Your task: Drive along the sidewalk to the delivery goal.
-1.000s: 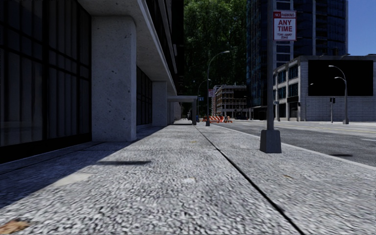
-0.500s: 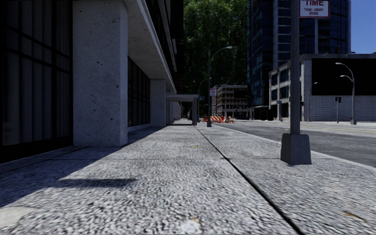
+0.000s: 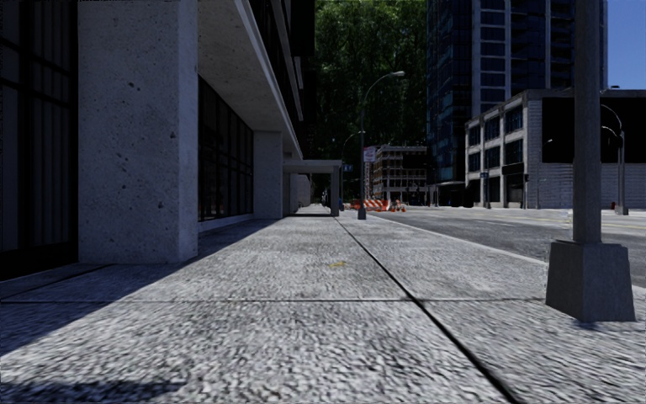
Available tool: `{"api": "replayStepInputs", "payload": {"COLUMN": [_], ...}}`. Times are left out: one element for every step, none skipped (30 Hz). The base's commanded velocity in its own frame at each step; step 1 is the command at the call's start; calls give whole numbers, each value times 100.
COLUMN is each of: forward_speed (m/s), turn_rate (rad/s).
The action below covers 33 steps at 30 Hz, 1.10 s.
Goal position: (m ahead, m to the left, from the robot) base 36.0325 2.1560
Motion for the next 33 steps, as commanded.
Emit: {"api": "replayStepInputs", "payload": {"forward_speed": [200, 200, 200, 200, 200, 200, 200, 200, 200, 200, 200, 200, 200, 200, 200, 200, 200, 200, 200, 200, 200, 200, 200, 200, 200, 200, 200, 200, 200, 200, 200, 200, 200], "turn_rate": [0, 0, 0, 0, 0, 0, 0, 0, 0, 0, 0, 0, 0, 0, 0, 0, 0, 0, 0, 0, 0, 0, 0, 0, 0, 0, 0, 0, 0, 0, 0, 0, 0]}}
